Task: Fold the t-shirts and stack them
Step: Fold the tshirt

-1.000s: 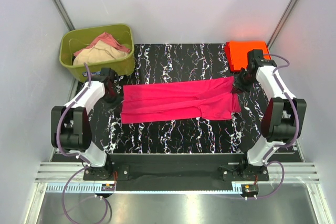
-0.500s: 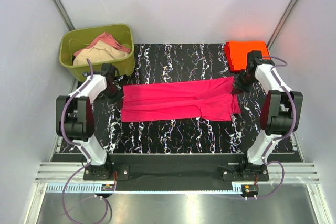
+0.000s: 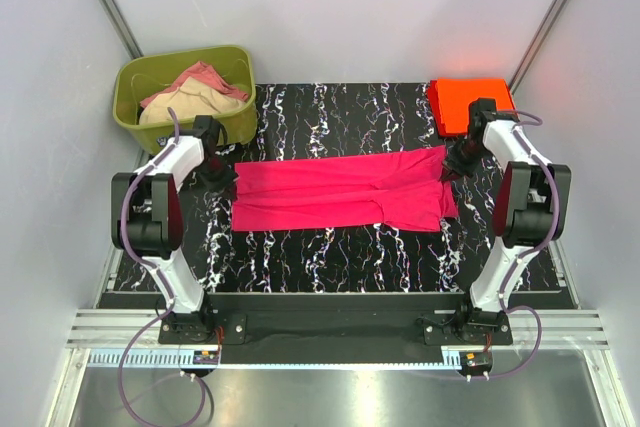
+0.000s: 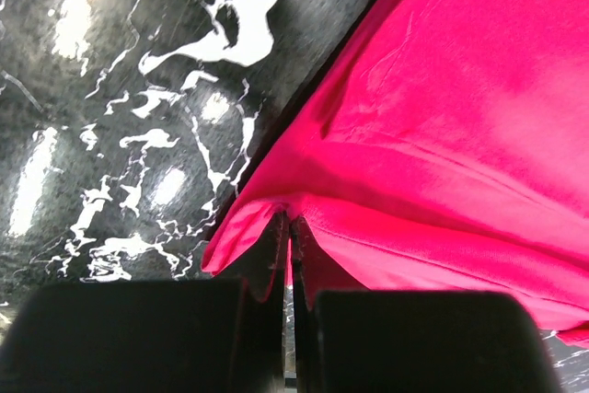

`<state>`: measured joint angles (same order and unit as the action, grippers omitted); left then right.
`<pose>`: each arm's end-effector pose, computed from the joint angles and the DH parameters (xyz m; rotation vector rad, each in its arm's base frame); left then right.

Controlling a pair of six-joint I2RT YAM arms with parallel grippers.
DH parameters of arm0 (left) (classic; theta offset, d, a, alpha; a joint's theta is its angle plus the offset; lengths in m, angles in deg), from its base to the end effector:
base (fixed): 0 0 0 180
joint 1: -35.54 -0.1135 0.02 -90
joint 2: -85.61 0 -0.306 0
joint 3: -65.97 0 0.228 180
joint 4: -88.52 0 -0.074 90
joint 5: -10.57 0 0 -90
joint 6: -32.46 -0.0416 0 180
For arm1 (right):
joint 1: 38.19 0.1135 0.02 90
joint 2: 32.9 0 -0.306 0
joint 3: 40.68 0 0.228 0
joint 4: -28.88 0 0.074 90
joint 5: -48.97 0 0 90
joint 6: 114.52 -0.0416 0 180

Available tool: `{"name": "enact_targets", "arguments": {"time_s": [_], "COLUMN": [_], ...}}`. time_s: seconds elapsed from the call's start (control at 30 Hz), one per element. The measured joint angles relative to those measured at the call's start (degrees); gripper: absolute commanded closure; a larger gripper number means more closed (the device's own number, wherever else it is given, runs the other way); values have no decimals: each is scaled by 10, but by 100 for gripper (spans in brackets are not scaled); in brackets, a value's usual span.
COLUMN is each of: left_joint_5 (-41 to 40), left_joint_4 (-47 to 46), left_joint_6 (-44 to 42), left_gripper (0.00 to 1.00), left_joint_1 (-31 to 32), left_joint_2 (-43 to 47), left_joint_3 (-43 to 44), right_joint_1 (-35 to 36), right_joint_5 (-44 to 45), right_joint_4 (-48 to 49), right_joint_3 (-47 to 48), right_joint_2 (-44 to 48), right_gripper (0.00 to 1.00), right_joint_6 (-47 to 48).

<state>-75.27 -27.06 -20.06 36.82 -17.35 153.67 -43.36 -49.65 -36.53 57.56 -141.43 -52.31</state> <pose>0.3291 -0.0104 0.2381 -0.9195 2.8448 -0.1920 0.3691 -0.0271 0.2513 0.7999 2.8009 0.2869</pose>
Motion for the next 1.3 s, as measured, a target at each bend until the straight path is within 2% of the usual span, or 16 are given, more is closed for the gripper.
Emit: {"name": "enact_targets", "arguments": {"time_s": [0.1,0.23,0.27,0.33,0.37,0.43,0.47,0.63,0.73,0.8,1.0,1.1,1.13,1.3], "left_joint_5": [4,6,5,-3,-6,-9,-10,-5,27,61,117,135,141,151], "left_joint_4": [-2,-4,-4,-4,-6,-6,-4,-21,-51,-75,-117,-133,-136,-148], "left_joint_6": [-3,-16,-18,-26,-30,-36,-39,-61,-70,-73,-73,-75,-75,-79], "left_gripper": [91,63,61,58,57,56,56,59,60,62,62,65,68,71], "left_joint_1": [-1,-3,-3,-4,-5,-5,-5,3,17,30,99,122,125,125], "left_joint_2": [-6,-10,-9,-8,-5,11,26,151,215,232,178,159,153,118], "left_joint_3": [8,23,27,37,40,39,38,-15,-68,-108,-159,-156,-154,-148], "right_joint_1": [-2,-3,-3,-4,-5,-5,-5,7,53,108,255,286,291,294], "right_joint_5": [0,1,2,4,5,5,5,-9,-28,-50,-122,-155,-163,-168], "right_joint_4": [0,0,0,2,-1,-6,-7,-14,-6,9,50,72,79,103], "right_joint_3": [7,32,41,67,80,105,113,111,86,59,-14,-23,-25,-26], "right_joint_2": [-9,-30,-36,-51,-56,-59,-55,-5,33,50,39,19,12,-23], "right_gripper": [100,84,80,70,61,55,47,39,39,42,42,51,61,83], "right_joint_6": [4,16,20,32,37,47,50,53,53,50,31,14,9,-9]}}
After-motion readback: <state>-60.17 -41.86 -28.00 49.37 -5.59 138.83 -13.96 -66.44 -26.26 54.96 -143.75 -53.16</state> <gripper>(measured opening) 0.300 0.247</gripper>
